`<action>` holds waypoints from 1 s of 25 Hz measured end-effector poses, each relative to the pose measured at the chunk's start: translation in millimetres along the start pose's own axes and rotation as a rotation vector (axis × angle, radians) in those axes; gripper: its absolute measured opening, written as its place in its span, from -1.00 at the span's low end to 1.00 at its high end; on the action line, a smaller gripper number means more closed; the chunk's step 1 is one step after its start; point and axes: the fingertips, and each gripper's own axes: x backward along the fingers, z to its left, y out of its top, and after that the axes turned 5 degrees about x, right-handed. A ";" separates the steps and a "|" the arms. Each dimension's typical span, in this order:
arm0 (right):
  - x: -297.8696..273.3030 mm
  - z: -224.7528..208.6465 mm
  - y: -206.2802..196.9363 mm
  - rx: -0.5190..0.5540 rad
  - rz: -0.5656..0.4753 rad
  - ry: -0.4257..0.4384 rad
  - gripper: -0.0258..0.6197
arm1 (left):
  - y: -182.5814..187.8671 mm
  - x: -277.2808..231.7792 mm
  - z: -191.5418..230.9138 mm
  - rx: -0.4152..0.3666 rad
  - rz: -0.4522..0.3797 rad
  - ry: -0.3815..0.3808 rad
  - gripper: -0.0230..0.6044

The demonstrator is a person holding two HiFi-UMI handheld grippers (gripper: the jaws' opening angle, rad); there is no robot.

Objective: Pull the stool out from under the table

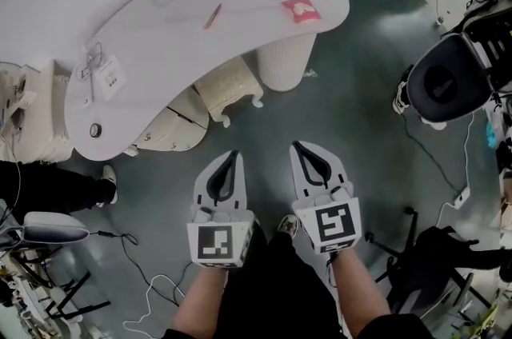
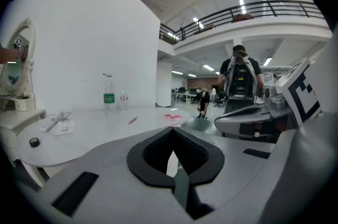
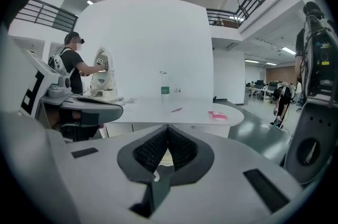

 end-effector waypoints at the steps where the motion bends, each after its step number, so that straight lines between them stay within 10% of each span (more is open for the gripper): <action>1: -10.9 3.4 -5.8 -0.011 0.002 0.012 -0.91 | -7.0 -3.8 7.7 -0.011 0.008 0.006 -0.91; 25: -187.2 23.1 -230.6 -0.013 0.070 0.034 -0.91 | -257.7 -110.7 151.3 -0.013 0.151 0.242 -0.91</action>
